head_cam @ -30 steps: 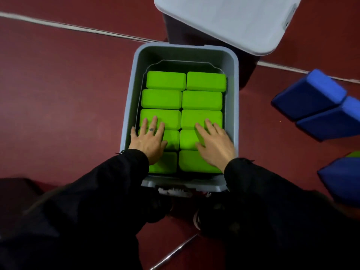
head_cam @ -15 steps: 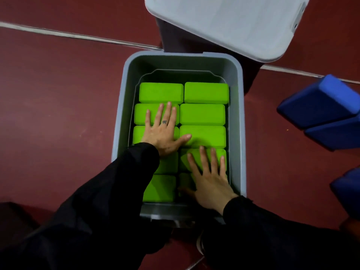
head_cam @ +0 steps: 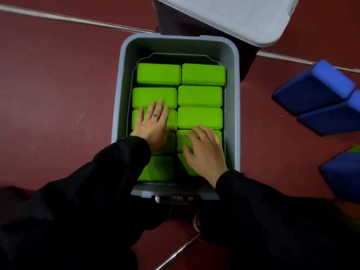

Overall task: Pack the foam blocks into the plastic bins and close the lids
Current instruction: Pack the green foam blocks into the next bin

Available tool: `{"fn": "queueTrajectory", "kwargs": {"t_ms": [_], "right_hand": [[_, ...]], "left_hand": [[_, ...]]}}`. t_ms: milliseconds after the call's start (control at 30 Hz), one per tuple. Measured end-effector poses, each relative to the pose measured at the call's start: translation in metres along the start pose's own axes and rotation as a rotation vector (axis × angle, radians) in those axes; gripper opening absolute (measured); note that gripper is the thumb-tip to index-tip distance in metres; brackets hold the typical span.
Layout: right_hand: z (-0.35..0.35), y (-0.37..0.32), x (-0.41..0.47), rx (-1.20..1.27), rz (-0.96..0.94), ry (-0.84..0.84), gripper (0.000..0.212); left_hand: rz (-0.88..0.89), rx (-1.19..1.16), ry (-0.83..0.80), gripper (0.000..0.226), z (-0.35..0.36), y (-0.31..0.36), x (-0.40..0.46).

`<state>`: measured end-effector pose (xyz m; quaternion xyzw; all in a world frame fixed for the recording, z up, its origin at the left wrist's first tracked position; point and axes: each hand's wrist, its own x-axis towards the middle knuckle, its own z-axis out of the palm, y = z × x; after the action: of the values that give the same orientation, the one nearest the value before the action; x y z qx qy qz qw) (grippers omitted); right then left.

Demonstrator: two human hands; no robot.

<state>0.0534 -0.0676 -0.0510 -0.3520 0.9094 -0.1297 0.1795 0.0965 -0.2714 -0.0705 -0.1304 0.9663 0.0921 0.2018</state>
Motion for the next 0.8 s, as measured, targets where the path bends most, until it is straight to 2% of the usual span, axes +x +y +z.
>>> {"fn": "queueTrajectory", "kwargs": {"t_ms": [67, 133, 233, 333, 400, 500, 633, 733, 800], "right_hand": [[-0.003, -0.011, 0.010, 0.057, -0.047, 0.029, 0.037], [-0.004, -0.021, 0.024, 0.018, -0.103, -0.009, 0.045], [-0.006, -0.029, 0.059, -0.063, -0.146, 0.043, 0.060], [-0.017, -0.030, 0.101, -0.102, -0.096, -0.080, 0.064], [-0.016, -0.026, 0.116, -0.149, -0.101, -0.142, 0.065], [-0.011, -0.021, 0.118, -0.288, -0.139, -0.099, 0.069], [-0.013, -0.029, 0.128, -0.416, -0.161, -0.058, 0.073], [-0.006, -0.040, 0.128, -0.413, -0.084, -0.143, 0.079], [-0.004, -0.040, 0.123, -0.364, -0.076, -0.135, 0.080]], "left_hand": [[0.009, 0.082, -0.014, 0.069, 0.007, -0.008, -0.031], [-0.024, 0.125, -0.031, 0.071, 0.008, -0.016, -0.045], [-0.030, 0.142, 0.022, 0.072, -0.012, -0.029, -0.032], [0.014, 0.128, 0.013, 0.076, -0.038, -0.040, -0.002], [-0.034, 0.091, -0.030, 0.073, -0.044, -0.041, 0.015], [-0.093, 0.043, -0.071, 0.072, -0.039, -0.041, 0.029], [-0.040, 0.069, -0.120, 0.085, -0.028, -0.048, 0.030], [-0.047, 0.043, -0.123, 0.092, -0.021, -0.047, 0.025], [-0.062, 0.056, -0.103, 0.091, -0.017, -0.046, 0.023]]}}
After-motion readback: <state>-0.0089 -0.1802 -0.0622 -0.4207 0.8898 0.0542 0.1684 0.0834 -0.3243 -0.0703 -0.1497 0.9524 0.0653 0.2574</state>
